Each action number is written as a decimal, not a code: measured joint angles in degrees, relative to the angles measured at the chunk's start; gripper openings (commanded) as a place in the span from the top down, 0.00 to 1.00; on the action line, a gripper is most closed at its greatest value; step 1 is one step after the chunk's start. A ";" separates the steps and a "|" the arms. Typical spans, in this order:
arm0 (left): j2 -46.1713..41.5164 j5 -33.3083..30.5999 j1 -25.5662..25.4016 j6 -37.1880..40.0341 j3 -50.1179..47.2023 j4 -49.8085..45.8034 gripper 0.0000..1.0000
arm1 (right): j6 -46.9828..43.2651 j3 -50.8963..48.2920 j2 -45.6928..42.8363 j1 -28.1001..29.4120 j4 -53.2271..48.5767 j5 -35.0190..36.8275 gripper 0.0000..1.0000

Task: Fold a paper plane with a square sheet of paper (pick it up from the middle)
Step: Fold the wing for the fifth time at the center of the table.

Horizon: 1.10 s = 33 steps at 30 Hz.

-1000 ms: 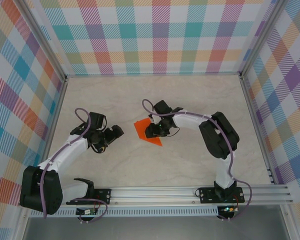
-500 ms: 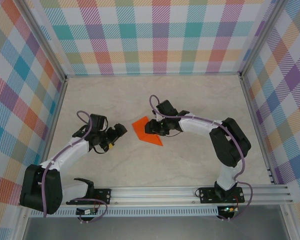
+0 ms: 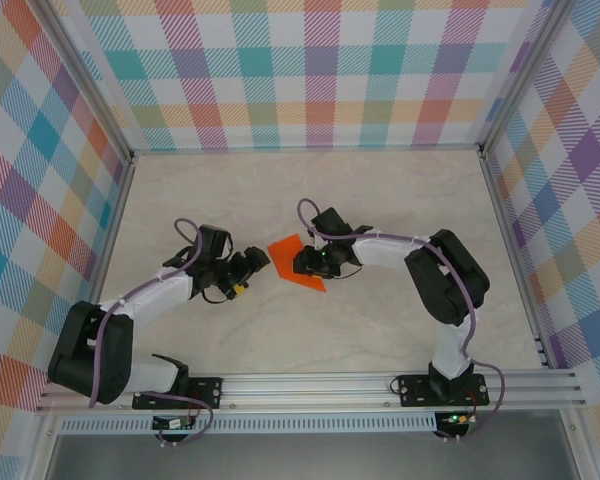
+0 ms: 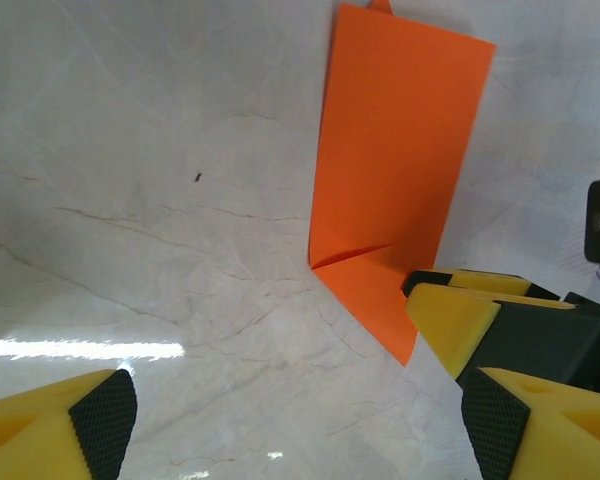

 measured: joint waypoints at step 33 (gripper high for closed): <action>18.69 0.15 -8.52 -6.82 9.33 10.80 0.61 | 13.92 -13.35 -0.26 -9.55 25.09 -18.73 0.55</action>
